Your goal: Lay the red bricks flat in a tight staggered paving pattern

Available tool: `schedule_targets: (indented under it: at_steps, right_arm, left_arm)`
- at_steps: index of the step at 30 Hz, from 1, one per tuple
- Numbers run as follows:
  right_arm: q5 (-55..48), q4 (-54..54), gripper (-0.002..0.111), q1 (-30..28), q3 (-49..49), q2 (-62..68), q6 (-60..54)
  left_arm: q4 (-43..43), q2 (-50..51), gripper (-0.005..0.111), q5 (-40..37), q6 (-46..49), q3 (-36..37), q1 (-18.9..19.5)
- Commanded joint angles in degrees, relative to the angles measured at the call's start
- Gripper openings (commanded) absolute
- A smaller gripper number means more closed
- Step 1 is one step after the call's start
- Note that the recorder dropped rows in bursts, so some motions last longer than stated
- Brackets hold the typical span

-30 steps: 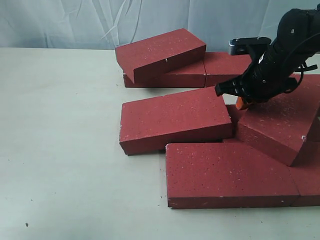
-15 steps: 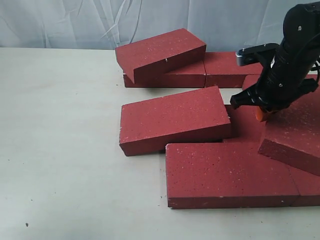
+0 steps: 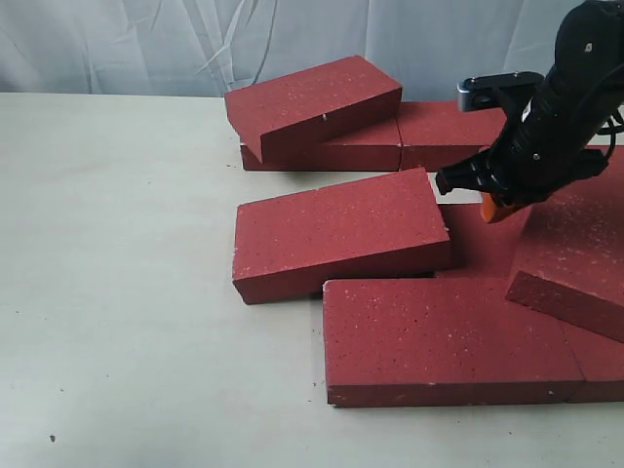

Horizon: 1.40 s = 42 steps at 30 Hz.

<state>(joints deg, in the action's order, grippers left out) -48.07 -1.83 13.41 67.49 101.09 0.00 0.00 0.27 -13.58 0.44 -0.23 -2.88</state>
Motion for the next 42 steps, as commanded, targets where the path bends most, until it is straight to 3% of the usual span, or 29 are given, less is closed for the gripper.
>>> schedule_targets:
  at_steps: [1, 12, 30, 42]
  right_arm:
    - [0.2, -0.7, -0.001, 0.0, 0.2, -1.5, 0.0]
    - [-1.9, -4.3, -0.001, 0.6, -0.2, -4.6, -0.4]
    - [7.7, -6.3, -0.001, 6.8, -3.2, 2.2, -0.4]
    - [16.9, -7.7, -0.001, 18.3, -2.5, 3.4, -0.4]
  left_arm:
    - [0.0, -0.3, 0.000, 0.3, 0.0, 0.2, -0.2]
    - [0.0, -0.3, 0.000, 0.3, 0.0, 0.2, -0.2]
    - [0.0, -0.3, 0.000, 0.3, 0.0, 0.2, -0.2]
    - [0.0, -0.3, 0.000, 0.3, 0.0, 0.2, -0.2]
